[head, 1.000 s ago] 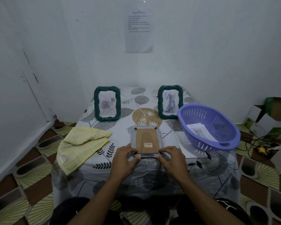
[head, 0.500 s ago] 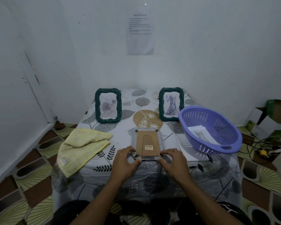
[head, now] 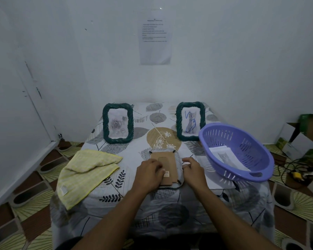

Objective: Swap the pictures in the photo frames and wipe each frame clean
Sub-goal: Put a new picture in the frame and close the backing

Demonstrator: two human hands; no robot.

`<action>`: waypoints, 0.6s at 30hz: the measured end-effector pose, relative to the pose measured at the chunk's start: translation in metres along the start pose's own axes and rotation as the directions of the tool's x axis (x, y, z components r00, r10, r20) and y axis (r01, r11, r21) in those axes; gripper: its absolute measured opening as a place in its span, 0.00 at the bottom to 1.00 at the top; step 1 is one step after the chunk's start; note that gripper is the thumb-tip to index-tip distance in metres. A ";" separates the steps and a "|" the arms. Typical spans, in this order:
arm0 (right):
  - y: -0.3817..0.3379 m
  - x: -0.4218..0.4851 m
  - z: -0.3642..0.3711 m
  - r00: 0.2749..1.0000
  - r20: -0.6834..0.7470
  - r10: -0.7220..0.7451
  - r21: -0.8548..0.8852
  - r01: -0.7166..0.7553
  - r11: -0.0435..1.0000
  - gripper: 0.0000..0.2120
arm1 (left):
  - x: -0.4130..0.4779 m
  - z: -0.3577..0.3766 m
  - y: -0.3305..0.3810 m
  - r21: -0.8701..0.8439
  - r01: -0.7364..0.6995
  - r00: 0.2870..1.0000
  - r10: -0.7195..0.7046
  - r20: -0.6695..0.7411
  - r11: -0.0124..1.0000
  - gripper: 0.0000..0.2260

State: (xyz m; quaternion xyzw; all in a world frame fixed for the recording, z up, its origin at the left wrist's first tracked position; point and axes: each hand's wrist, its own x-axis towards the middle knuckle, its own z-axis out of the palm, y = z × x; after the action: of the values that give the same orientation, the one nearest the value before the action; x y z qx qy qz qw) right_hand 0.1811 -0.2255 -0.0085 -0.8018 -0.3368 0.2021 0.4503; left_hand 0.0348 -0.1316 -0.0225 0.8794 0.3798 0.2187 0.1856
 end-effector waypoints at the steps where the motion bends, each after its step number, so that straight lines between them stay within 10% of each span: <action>1: -0.003 0.001 -0.001 0.998 0.004 0.069 0.125 -0.069 0.990 0.16 | 0.001 0.001 0.002 -0.007 0.026 1.000 -0.027 -0.011 1.000 0.14; 7: -0.036 0.004 -0.015 0.976 0.183 0.121 0.675 -0.214 0.706 0.15 | 0.015 -0.022 0.035 -0.358 0.255 0.966 -0.222 0.132 0.898 0.33; 12: -0.056 0.008 -0.020 0.963 0.270 -0.021 0.649 -0.166 0.742 0.15 | 0.024 -0.046 0.041 -0.665 0.324 0.946 -0.226 0.232 0.673 0.16; 18: -0.049 0.010 -0.006 1.000 0.021 -0.012 0.447 0.002 0.894 0.10 | 0.014 -0.053 0.021 -0.923 0.237 0.941 -0.309 0.140 0.304 0.11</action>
State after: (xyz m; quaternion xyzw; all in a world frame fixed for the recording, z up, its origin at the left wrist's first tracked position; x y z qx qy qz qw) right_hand 0.1743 -0.2036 0.0368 -0.6733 -0.2893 0.2816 0.6193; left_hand 0.0280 -0.1262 0.0362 0.5333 0.3378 0.3878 0.6716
